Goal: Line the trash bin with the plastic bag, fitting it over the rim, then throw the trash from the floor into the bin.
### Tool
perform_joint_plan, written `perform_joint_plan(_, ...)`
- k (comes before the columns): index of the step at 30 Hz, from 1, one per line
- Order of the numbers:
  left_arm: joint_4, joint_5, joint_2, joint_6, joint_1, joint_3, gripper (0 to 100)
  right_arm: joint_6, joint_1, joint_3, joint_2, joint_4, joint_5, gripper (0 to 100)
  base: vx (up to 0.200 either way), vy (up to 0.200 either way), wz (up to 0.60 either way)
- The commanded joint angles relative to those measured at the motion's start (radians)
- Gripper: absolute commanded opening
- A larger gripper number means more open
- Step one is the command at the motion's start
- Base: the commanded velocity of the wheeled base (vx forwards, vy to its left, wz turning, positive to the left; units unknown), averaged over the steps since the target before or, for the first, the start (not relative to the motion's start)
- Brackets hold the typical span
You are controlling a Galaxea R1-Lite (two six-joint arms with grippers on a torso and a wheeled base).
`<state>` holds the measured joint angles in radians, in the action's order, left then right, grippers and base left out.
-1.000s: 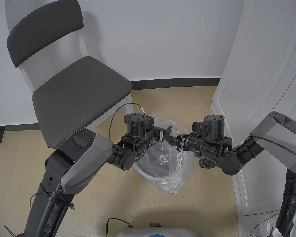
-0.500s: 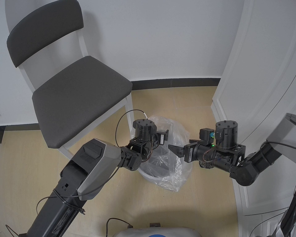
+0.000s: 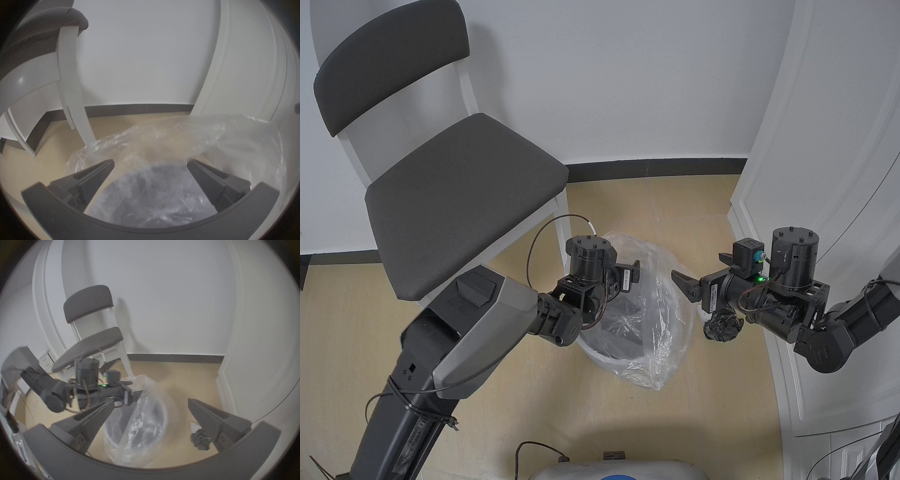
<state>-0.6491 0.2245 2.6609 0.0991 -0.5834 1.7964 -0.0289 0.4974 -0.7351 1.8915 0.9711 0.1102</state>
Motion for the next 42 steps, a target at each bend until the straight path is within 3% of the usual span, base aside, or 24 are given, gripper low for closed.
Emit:
perform_joint_plan(1,-0.018,-0.010,-0.254,-0.067,-0.006,-0.338,100,-0.132,0.052,-0.009,0.087,0.012,0.152,100,0.000,0.000,0.00)
perform_joint_plan(6,-0.083,0.007,-0.326,-0.141,-0.001,-0.482,100,-0.172,0.107,-0.032,0.136,0.015,0.217,100,0.000,0.000,0.00)
perform_joint_plan(10,-0.213,0.085,-0.358,-0.210,0.007,-0.588,100,-0.236,0.159,-0.078,0.192,0.015,0.284,100,0.000,0.000,0.00)
perform_joint_plan(15,-0.268,0.156,-0.343,-0.269,0.036,-0.624,100,-0.302,0.184,-0.121,0.241,0.018,0.299,100,0.000,0.000,0.00)
perform_joint_plan(18,-0.305,0.216,-0.312,-0.271,0.051,-0.623,100,-0.375,0.191,-0.159,0.308,0.067,0.347,100,0.000,0.000,0.00)
perform_joint_plan(24,-0.296,0.214,-0.249,-0.269,0.079,-0.558,100,-0.493,0.124,-0.170,0.357,0.159,0.376,100,0.000,0.000,0.00)
perform_joint_plan(34,-0.222,0.205,-0.119,-0.268,0.131,-0.371,100,-0.497,-0.007,-0.196,0.377,0.233,0.367,100,0.000,0.000,0.00)
perform_joint_plan(42,-0.222,0.200,-0.113,-0.268,0.134,-0.376,100,-0.488,-0.069,-0.219,0.411,0.255,0.361,100,0.000,0.000,0.00)
